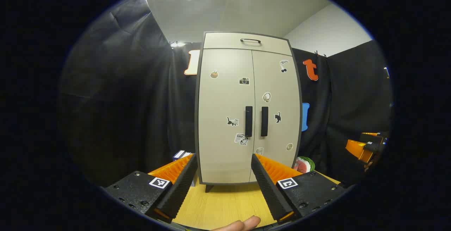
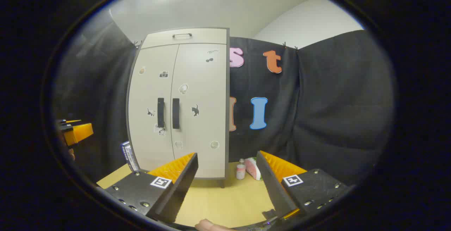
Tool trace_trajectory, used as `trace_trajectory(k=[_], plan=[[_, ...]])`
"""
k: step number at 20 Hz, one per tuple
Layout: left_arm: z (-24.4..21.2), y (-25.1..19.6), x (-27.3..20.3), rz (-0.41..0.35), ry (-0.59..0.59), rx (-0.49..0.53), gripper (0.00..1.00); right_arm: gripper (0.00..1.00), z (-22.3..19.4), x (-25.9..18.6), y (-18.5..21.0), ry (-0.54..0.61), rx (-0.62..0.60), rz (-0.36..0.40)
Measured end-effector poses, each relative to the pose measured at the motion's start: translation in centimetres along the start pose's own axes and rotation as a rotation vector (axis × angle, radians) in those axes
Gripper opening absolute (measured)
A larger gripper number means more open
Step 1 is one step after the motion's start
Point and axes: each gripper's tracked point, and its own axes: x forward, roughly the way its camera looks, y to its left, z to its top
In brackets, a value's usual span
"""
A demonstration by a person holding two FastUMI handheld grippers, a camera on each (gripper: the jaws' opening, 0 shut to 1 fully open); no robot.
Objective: Open the right door of the double-door shoe cabinet with the right hand, and open the left door with the left hand.
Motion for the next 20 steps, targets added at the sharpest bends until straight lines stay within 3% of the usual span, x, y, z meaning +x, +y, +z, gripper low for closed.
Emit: trace_trajectory(k=[2,5,7,16,20], plan=[[-0.6,0.2,-0.1,0.012,0.011,-0.012,0.95,0.98,0.5,-0.2,-0.5,-0.013,-0.010,-0.025],[-1.5,-0.8,-0.3,-0.034,0.029,-0.029,0.92,0.97,1.1,-0.6,-0.3,-0.033,0.003,-0.017],[-1.6,-1.0,-0.2,-0.053,0.029,-0.031,0.95,0.96,1.0,-0.7,-0.3,-0.038,-0.003,-0.013],[-2.0,-0.3,0.0,-0.037,0.022,-0.018,0.95,1.00,-0.5,-0.5,2.3,-0.003,0.004,0.022],[-1.9,-0.1,0.4,-0.039,0.014,-0.023,0.96,0.96,-0.8,-0.3,2.4,-0.008,-0.013,0.012]])
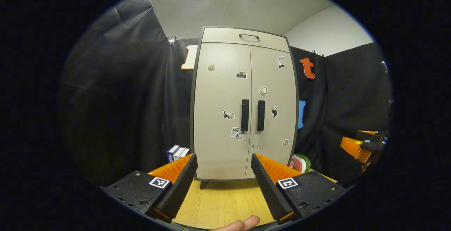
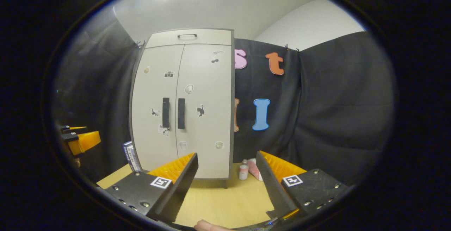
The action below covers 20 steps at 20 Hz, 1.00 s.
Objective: Open the right door of the double-door shoe cabinet with the right hand, and open the left door with the left hand.
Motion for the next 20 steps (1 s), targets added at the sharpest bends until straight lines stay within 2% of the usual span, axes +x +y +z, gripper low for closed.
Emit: trace_trajectory(k=[5,9,10,11,12,18,20], plan=[[0.1,0.7,0.7,0.015,-0.013,0.013,0.95,0.98,-0.5,1.6,0.1,0.002,0.017,-0.001],[0.0,1.6,1.8,0.021,-0.021,0.024,0.96,0.99,-0.6,5.5,1.1,0.009,0.018,0.021],[0.1,1.7,2.1,0.024,-0.034,0.040,0.92,0.96,-0.4,6.8,1.3,0.006,0.006,0.021],[0.0,2.0,2.2,0.031,-0.042,0.053,0.91,0.99,-0.4,8.2,1.7,0.009,-0.007,0.028],[-0.1,2.1,2.3,0.034,-0.048,0.063,0.95,0.99,-0.7,9.7,2.5,0.019,-0.015,0.038],[-1.5,1.8,2.0,0.014,-0.048,0.055,0.95,1.00,0.1,19.0,7.9,0.019,0.004,0.123],[-1.6,2.2,1.6,0.011,-0.052,0.043,0.95,0.96,0.8,21.6,10.2,0.021,0.022,0.159]])
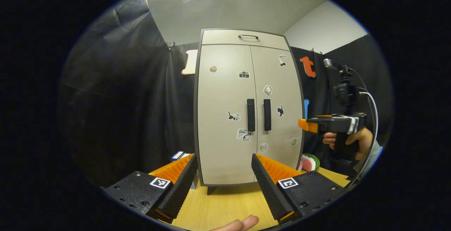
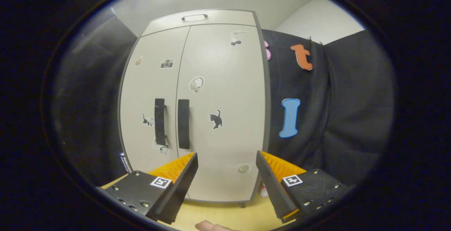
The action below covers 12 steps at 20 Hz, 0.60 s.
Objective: Open the right door of the double-door shoe cabinet with the right hand, and open the left door with the left hand.
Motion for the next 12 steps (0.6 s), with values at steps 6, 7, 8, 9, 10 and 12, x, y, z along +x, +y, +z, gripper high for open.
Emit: trace_trajectory(k=[6,7,8,9,10,12], plan=[[0.1,2.2,-1.2,0.019,-0.009,-0.010,0.96,0.96,1.6,6.5,4.6,-0.014,0.024,0.045],[0.1,2.6,-1.3,0.024,-0.014,-0.001,0.96,0.99,1.9,7.1,5.3,-0.026,0.030,0.056],[0.1,2.9,-1.4,0.023,-0.014,0.001,0.96,0.99,2.0,7.6,6.0,-0.027,0.030,0.064],[-0.1,3.0,-1.7,0.020,-0.013,-0.002,0.95,0.96,2.2,8.2,6.6,-0.031,0.029,0.075],[-0.4,3.2,-1.7,0.016,-0.010,-0.013,0.95,0.96,2.3,8.9,7.3,-0.033,0.033,0.086],[-0.8,3.6,-1.6,0.009,-0.001,-0.017,0.96,0.99,2.3,9.9,8.4,-0.026,0.018,0.090]])
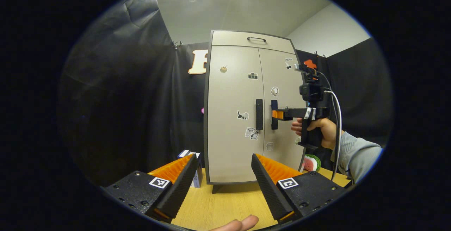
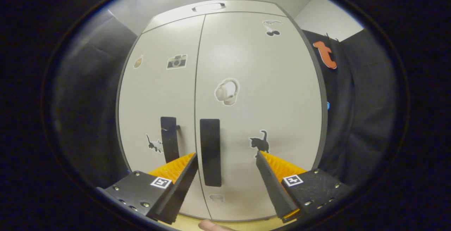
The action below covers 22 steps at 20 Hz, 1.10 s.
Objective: Open the right door of the double-door shoe cabinet with the right hand, and open the left door with the left hand.
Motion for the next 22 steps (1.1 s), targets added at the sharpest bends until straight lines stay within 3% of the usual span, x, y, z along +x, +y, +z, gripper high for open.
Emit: trace_trajectory(k=[3,4,6,7,8,9,12,21,22], plan=[[-0.6,1.3,0.4,0.015,0.011,0.006,0.92,0.96,-0.5,1.3,1.5,0.029,0.016,0.011],[-0.8,1.8,0.7,0.021,0.017,0.005,0.92,0.78,-0.6,2.2,1.1,0.036,0.021,-0.019],[-1.3,2.5,1.1,0.031,0.033,-0.002,0.96,0.57,-1.2,3.4,1.3,0.061,0.077,-0.042],[-1.4,2.8,1.2,0.034,0.037,-0.003,0.96,0.57,-1.1,3.8,1.2,0.069,0.093,-0.055],[-1.6,3.2,1.3,0.040,0.040,-0.004,0.96,0.45,-1.2,3.5,1.3,0.074,0.073,-0.071],[-1.5,3.5,1.3,0.045,0.040,-0.006,0.96,0.47,-1.1,3.1,1.5,0.063,0.042,-0.079],[-1.2,3.9,1.4,0.059,0.030,-0.022,0.96,0.29,-1.5,3.7,1.7,0.067,-0.021,-0.092],[-2.6,3.2,1.0,0.058,0.089,-0.031,0.96,0.29,-3.9,0.6,1.7,0.122,0.053,-0.005],[-2.7,2.9,1.0,0.059,0.097,-0.027,0.96,0.17,-3.5,0.8,1.6,0.121,0.074,0.017]])
